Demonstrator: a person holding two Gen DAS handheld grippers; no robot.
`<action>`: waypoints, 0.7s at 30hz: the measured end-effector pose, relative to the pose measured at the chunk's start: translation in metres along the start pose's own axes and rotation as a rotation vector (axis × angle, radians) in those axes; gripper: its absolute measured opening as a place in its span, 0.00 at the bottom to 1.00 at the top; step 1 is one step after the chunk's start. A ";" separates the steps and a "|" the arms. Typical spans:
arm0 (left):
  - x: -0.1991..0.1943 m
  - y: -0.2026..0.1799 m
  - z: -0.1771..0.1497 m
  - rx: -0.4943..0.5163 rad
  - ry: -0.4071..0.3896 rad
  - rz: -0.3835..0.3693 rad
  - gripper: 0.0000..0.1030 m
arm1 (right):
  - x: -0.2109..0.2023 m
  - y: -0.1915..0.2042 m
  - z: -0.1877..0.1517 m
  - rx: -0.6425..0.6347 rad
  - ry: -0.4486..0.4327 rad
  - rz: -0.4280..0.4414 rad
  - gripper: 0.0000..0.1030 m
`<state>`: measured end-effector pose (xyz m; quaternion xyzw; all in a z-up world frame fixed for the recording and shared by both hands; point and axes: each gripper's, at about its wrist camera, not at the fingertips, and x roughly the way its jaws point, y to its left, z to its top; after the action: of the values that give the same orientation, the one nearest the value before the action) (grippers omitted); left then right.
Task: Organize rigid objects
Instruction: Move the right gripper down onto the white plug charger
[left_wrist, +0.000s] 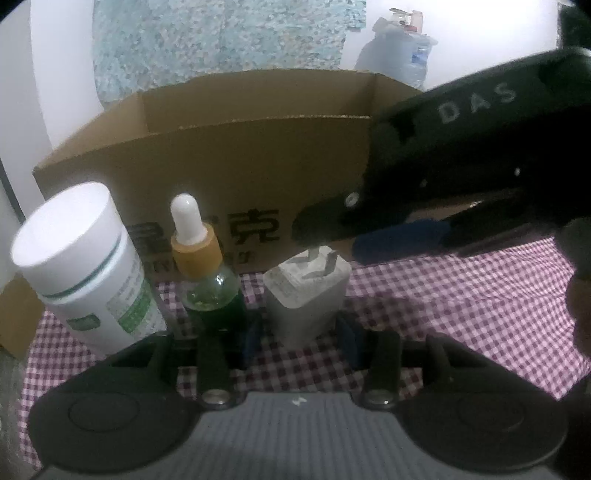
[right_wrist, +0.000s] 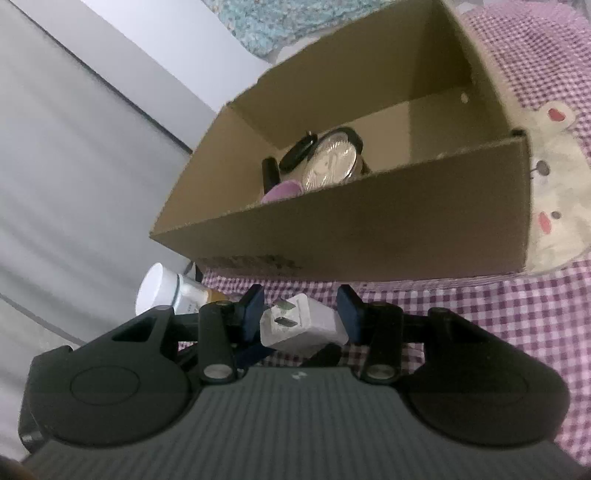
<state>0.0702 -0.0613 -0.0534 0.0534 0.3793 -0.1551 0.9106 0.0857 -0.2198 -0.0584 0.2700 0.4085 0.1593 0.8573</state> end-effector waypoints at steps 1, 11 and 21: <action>0.001 0.000 0.000 -0.002 -0.005 0.002 0.44 | 0.005 0.000 0.000 -0.002 0.011 -0.001 0.42; -0.002 -0.008 0.001 -0.021 0.005 -0.004 0.40 | 0.020 0.004 0.001 -0.005 0.042 -0.022 0.36; 0.000 -0.016 0.010 -0.035 0.038 -0.055 0.40 | 0.006 0.002 0.000 0.012 0.036 -0.050 0.36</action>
<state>0.0712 -0.0789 -0.0461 0.0301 0.4004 -0.1724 0.8995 0.0897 -0.2150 -0.0606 0.2619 0.4314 0.1402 0.8518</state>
